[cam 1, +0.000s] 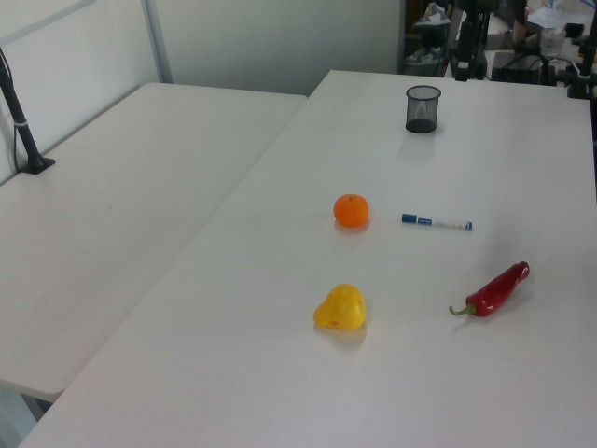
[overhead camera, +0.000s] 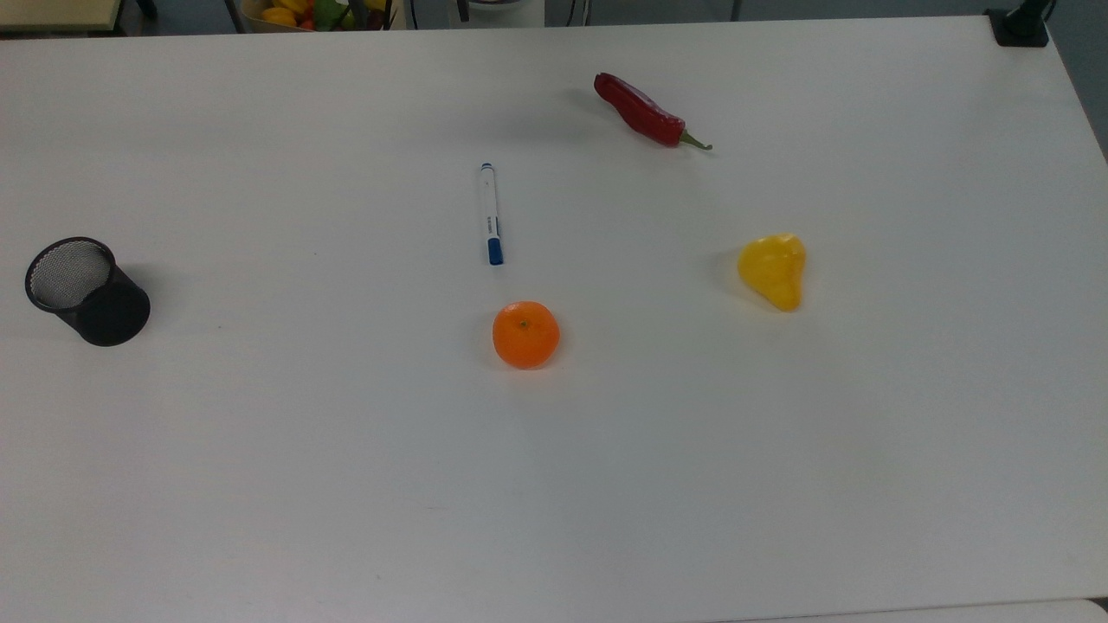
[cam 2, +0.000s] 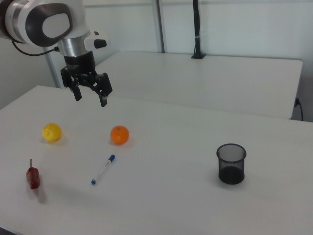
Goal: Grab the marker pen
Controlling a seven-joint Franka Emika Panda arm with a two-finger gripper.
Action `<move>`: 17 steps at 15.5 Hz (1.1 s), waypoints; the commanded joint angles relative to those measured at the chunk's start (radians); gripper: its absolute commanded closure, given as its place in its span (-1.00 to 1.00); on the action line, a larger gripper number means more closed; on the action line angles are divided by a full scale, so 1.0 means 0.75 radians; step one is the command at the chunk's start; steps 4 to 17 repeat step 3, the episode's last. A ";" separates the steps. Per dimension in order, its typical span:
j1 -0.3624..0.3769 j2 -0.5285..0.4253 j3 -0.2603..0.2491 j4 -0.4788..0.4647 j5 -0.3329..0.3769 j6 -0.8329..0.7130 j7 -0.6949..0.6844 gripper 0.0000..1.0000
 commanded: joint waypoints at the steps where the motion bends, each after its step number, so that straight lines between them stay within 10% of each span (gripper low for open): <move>1: -0.015 -0.005 0.015 -0.016 -0.021 0.032 -0.067 -1.00; 17: -0.015 -0.003 0.015 -0.016 -0.021 0.032 -0.063 -1.00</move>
